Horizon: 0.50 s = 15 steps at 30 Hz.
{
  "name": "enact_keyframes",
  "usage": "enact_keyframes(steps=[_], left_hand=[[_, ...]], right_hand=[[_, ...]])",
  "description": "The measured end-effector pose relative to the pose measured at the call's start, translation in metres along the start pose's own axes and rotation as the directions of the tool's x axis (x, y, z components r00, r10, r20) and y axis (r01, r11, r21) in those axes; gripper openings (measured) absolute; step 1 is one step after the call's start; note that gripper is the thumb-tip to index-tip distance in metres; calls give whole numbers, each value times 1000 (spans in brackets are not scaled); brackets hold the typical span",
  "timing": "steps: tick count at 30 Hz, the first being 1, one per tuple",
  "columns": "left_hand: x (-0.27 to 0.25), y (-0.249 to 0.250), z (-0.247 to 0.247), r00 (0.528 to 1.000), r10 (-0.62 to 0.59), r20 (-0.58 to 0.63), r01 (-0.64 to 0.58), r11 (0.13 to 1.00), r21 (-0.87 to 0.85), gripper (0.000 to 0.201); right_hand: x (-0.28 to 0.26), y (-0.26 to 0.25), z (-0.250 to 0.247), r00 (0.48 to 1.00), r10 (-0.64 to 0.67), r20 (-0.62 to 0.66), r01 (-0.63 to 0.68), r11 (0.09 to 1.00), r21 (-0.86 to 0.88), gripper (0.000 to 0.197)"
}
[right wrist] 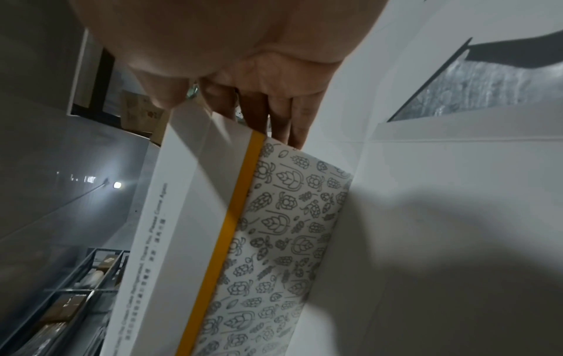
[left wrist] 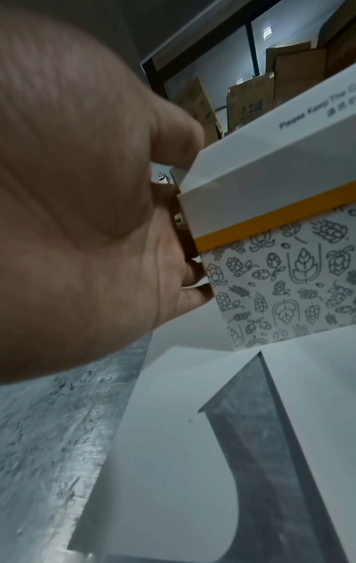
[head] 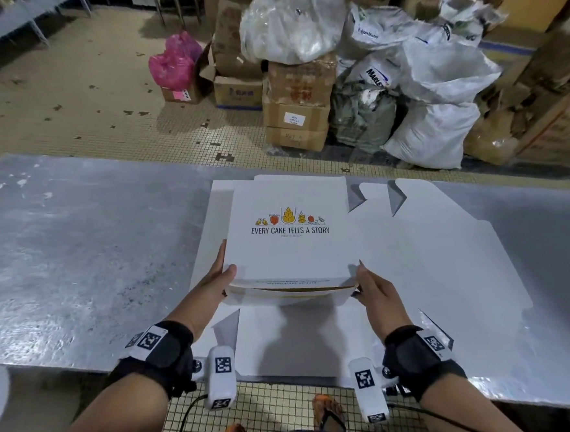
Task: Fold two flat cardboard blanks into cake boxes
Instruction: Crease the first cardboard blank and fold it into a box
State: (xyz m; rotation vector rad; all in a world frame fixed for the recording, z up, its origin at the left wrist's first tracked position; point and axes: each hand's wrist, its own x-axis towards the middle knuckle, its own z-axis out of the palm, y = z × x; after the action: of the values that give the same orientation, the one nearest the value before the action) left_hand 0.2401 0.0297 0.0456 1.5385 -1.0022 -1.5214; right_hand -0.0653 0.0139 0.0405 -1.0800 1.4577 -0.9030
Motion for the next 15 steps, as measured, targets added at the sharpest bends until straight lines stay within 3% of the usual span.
enact_keyframes(steps=[5, 9, 15], left_hand=[[7, -7, 2, 1000, -12, -17, 10, 993, -116, 55], [9, -8, 3, 1000, -16, -9, 15, 993, -115, 60], [6, -1, 12, 998, -10, -56, 3, 992, -125, 61]], right_hand=[[-4, -4, -1, 998, 15, 60, -15, 1000, 1, 24], [-7, -10, -3, 992, 54, 110, -53, 999, -7, 22], [-1, -4, -6, 990, 104, 91, -106, 994, 19, 51]])
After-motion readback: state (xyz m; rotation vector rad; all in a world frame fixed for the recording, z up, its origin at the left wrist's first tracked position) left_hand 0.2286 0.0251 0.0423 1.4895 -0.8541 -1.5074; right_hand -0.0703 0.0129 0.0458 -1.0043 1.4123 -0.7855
